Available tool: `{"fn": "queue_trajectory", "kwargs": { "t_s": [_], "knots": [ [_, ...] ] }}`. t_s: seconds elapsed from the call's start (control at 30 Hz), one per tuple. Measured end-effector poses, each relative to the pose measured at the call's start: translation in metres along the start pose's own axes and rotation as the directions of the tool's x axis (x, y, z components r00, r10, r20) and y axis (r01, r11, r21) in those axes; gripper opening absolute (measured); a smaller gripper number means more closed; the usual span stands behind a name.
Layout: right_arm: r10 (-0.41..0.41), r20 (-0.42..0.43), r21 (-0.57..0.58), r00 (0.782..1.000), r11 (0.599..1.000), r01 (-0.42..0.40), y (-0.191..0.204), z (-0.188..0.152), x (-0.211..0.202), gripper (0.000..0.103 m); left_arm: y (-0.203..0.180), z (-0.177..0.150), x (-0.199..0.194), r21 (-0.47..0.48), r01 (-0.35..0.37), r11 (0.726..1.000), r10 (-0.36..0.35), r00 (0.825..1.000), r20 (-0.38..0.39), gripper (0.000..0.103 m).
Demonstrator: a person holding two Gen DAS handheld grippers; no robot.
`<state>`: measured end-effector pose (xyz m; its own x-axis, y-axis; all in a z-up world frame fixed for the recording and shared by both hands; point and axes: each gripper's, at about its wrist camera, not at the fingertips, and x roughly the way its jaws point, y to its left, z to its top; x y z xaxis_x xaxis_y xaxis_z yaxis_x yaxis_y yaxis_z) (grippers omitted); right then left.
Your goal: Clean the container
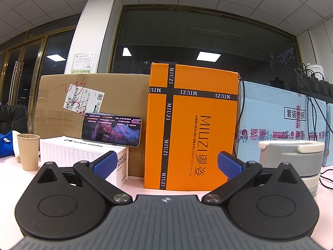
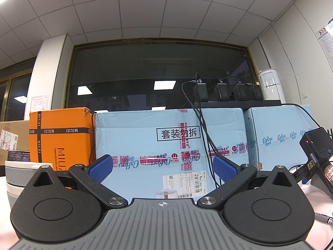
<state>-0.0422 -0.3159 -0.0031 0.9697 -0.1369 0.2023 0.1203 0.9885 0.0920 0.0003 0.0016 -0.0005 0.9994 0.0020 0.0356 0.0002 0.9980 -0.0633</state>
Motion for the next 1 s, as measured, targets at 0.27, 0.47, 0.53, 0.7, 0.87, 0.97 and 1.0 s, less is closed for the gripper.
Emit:
{"fn": "queue_trajectory", "kwargs": {
  "t_s": [0.27,0.47,0.53,0.7,0.87,0.97,1.0],
  "knots": [
    [0.000,0.000,0.000,1.000,1.000,0.000,0.0005,0.0004,-0.0002,0.103,-0.0003,0.0003,-0.0003,0.001,0.000,1.000,0.000,1.000,-0.001,0.103],
    [0.000,0.000,0.000,1.000,1.000,0.000,0.0007,0.0007,-0.0004,0.103,-0.0005,0.0008,-0.0002,0.001,0.001,1.000,-0.001,1.000,-0.003,0.103],
    [0.000,0.000,0.000,1.000,1.000,0.000,0.0007,0.0007,-0.0005,0.103,-0.0009,0.0009,-0.0003,0.001,0.001,1.000,-0.001,1.000,-0.003,0.103],
    [0.000,0.000,0.000,1.000,1.000,0.000,0.0008,0.0010,-0.0009,0.103,-0.0012,0.0008,0.0001,0.002,0.001,1.000,-0.001,1.000,-0.003,0.103],
    [0.000,0.000,0.000,1.000,1.000,0.000,0.0007,0.0009,-0.0006,0.103,-0.0017,0.0009,0.0006,0.002,0.002,1.000,-0.002,1.000,-0.003,0.103],
    [0.000,0.000,0.000,1.000,1.000,0.000,0.0006,0.0008,-0.0002,0.103,-0.0020,0.0009,0.0007,0.003,0.002,1.000,-0.002,1.000,-0.003,0.103],
    [0.000,0.000,0.000,1.000,1.000,0.000,0.0005,0.0007,0.0000,0.103,-0.0020,0.0010,0.0006,0.003,0.002,1.000,-0.002,1.000,-0.003,0.103]
  ]
}}
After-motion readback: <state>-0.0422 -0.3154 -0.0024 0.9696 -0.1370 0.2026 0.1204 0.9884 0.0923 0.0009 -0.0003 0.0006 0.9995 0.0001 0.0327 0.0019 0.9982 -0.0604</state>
